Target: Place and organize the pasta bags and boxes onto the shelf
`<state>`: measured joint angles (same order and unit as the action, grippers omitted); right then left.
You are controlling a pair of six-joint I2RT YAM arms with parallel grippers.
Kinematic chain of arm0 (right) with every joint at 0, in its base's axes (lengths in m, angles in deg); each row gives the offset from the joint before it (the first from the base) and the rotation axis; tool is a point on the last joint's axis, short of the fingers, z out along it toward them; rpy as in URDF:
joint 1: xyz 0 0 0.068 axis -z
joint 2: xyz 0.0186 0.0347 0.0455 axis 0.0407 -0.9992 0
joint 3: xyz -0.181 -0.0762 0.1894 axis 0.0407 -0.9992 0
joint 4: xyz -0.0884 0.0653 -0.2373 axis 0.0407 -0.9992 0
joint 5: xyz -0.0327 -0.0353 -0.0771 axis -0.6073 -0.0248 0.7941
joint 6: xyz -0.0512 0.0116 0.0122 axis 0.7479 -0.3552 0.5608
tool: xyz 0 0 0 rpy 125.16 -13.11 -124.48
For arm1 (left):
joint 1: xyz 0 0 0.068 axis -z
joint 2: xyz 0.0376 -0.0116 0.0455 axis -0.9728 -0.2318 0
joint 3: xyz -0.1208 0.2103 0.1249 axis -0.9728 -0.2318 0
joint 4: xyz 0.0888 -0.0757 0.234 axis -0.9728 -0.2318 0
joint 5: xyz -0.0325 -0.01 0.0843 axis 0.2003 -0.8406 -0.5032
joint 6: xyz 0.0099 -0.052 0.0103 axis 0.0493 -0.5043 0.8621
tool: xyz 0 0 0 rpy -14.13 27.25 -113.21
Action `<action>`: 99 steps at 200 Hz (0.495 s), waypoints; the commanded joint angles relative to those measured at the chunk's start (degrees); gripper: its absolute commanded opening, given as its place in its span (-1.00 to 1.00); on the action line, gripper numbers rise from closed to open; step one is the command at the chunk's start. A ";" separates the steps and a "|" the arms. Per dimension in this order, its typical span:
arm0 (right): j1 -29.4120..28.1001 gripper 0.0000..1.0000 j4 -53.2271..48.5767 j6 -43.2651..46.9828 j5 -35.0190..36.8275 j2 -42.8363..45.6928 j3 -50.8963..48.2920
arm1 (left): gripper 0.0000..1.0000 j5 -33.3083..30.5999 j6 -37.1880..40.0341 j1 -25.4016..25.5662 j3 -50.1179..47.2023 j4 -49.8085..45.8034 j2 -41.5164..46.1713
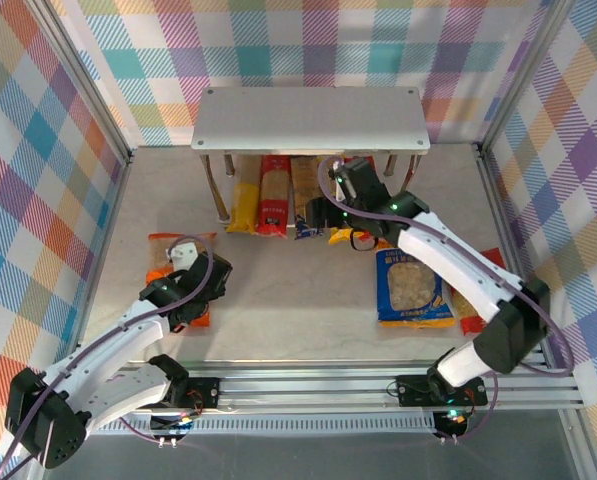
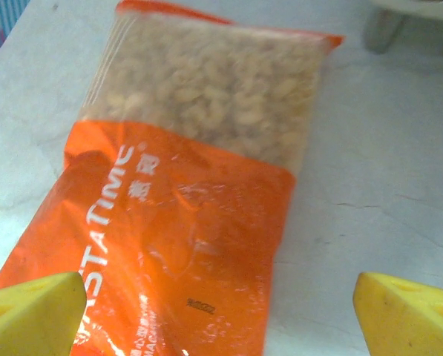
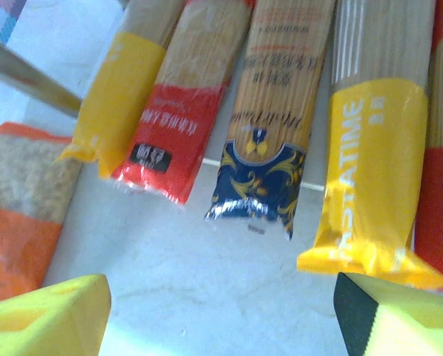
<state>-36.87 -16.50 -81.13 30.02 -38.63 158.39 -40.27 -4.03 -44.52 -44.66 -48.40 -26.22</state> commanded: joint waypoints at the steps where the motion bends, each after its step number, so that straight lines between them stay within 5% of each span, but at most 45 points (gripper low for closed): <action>1: -0.61 0.60 0.43 -0.06 -1.64 3.45 -4.07 | 0.95 3.29 -0.61 -3.56 -1.28 3.21 -2.88; 99: -0.61 0.65 1.24 -0.04 -0.05 10.64 -8.06 | 0.93 6.54 1.77 -5.63 5.14 8.29 -22.62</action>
<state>-37.43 -16.54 -81.13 29.50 -29.13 151.38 -34.59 -3.03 -49.02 -41.53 -40.97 -46.24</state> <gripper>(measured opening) 0.822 0.967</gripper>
